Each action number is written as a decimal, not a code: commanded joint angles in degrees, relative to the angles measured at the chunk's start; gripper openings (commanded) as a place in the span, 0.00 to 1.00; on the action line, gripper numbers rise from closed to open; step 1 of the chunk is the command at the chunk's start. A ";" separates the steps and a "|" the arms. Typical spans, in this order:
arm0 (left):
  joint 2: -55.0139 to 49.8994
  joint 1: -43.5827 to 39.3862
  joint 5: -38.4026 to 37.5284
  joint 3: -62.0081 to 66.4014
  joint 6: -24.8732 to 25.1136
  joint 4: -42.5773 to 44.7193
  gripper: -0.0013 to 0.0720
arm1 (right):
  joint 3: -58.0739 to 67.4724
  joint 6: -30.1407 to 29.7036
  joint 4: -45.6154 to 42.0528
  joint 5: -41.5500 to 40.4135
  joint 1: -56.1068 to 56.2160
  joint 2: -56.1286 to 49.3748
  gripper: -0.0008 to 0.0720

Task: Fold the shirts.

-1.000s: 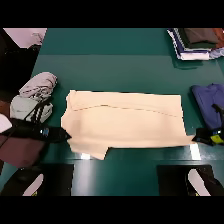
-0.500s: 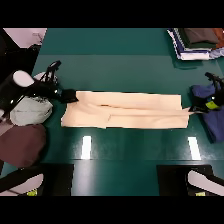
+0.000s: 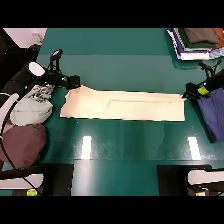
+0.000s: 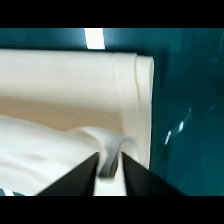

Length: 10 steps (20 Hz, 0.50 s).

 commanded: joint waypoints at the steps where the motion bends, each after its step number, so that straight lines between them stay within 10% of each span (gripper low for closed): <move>1: -0.76 0.04 2.05 0.81 -1.31 -0.02 0.29 | 4.79 -0.11 8.81 -3.61 -0.94 -4.79 0.61; 3: -0.76 0.04 -0.59 2.47 -1.31 0.02 0.91 | 6.23 -0.33 9.03 -3.39 -1.64 -5.27 0.63; 8: -0.70 0.02 -9.03 7.61 -1.29 0.17 0.90 | 4.11 -5.90 8.66 8.31 -6.67 -4.59 0.63; 9: -0.70 0.04 -10.21 7.76 -1.29 -0.17 0.77 | 1.92 -6.78 8.52 8.39 -8.11 -3.91 0.63; 10: -0.72 0.02 -11.26 7.74 -1.25 -0.26 0.36 | -0.96 -7.45 8.61 7.85 -9.81 -3.02 0.63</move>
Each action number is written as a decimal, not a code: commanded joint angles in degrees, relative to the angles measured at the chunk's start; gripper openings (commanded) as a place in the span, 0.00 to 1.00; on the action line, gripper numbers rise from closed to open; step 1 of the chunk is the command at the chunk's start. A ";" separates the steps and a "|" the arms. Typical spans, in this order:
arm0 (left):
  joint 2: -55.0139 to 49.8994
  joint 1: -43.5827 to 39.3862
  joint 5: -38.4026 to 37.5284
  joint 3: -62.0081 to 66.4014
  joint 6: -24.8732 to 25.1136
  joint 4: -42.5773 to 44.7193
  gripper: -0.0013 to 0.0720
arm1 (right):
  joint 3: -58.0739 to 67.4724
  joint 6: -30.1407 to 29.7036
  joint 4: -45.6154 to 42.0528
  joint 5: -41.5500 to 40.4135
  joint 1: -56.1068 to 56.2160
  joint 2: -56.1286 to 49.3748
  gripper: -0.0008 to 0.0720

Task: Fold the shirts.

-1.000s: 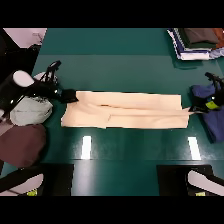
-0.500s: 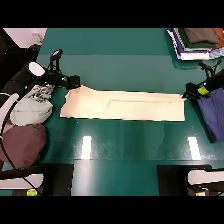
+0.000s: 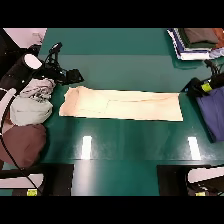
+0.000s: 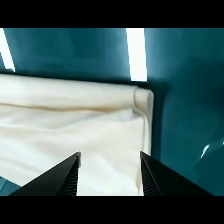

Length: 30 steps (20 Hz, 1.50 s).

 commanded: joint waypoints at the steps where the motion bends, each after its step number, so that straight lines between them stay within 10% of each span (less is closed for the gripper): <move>1: -0.04 0.00 -5.16 1.31 0.15 -0.42 0.05 | -6.58 -3.65 0.50 2.29 -4.92 1.86 0.63; 4: -0.11 -0.85 -5.16 1.27 -0.04 -0.81 0.06 | -13.81 -6.91 2.75 0.79 -8.63 2.08 0.89; 13: -2.73 -6.60 -5.20 1.31 -1.55 -2.54 0.05 | -18.75 -12.28 9.46 -6.16 -2.19 -1.92 0.76; 16: -4.98 -10.14 -2.23 1.92 -1.57 -3.87 0.05 | -18.75 -13.86 9.44 -6.32 -0.04 -1.84 0.23; 19: -8.15 -13.18 0.61 2.99 -1.55 -6.73 0.05 | -17.07 -13.90 9.53 -3.17 0.48 -1.79 0.03; 30: -23.96 -23.87 0.20 19.10 -1.70 -6.84 0.05 | 7.10 -1.20 17.03 4.90 9.44 9.33 0.03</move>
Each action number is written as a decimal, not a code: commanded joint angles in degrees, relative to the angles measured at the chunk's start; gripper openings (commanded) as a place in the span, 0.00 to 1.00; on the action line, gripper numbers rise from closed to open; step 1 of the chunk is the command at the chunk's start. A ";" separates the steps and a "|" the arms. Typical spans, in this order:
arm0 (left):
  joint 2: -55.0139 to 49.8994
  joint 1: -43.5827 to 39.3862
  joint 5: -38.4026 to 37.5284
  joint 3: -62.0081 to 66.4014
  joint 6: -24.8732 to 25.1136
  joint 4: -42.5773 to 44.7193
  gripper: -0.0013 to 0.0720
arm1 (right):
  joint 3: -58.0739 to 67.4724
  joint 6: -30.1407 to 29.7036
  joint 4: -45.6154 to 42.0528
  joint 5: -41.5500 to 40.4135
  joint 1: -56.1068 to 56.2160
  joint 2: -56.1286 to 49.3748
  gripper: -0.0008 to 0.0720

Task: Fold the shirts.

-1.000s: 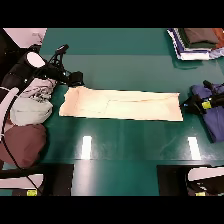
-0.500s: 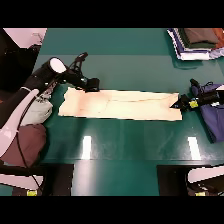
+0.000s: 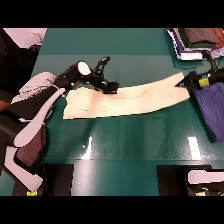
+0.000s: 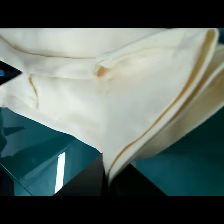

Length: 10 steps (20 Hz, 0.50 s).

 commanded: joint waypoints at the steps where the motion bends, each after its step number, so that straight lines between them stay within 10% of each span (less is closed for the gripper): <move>1: -4.85 -3.63 0.31 4.28 -0.09 -0.15 0.05 | 8.98 4.90 1.51 1.44 5.84 2.54 0.03; 10: -8.55 -7.08 3.65 5.14 0.11 -1.97 0.05 | 26.91 9.60 1.49 1.90 20.33 -0.28 0.03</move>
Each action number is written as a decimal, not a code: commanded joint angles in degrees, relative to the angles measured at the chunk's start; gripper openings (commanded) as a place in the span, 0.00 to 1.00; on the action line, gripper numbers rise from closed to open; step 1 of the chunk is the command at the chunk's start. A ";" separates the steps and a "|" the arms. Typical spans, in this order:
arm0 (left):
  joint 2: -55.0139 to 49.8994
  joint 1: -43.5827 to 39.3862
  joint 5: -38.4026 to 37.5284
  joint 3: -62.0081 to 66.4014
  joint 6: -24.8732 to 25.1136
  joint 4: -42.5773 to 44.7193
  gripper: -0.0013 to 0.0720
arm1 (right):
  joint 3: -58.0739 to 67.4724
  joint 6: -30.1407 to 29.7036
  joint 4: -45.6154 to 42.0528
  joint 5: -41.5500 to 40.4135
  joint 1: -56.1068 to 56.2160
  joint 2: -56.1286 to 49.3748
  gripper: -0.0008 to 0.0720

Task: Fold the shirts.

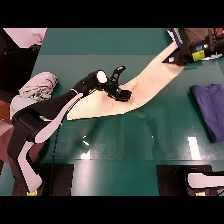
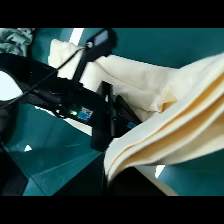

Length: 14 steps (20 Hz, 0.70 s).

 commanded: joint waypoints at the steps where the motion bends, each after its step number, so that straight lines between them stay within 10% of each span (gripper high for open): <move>1: -0.66 -0.76 1.09 0.26 0.15 -0.59 0.05 | 6.32 1.92 0.09 0.07 5.01 -1.68 0.03; 14: 10.75 9.86 -6.99 0.26 0.15 12.39 0.05 | 7.50 -0.15 0.13 -2.69 15.06 -5.31 0.03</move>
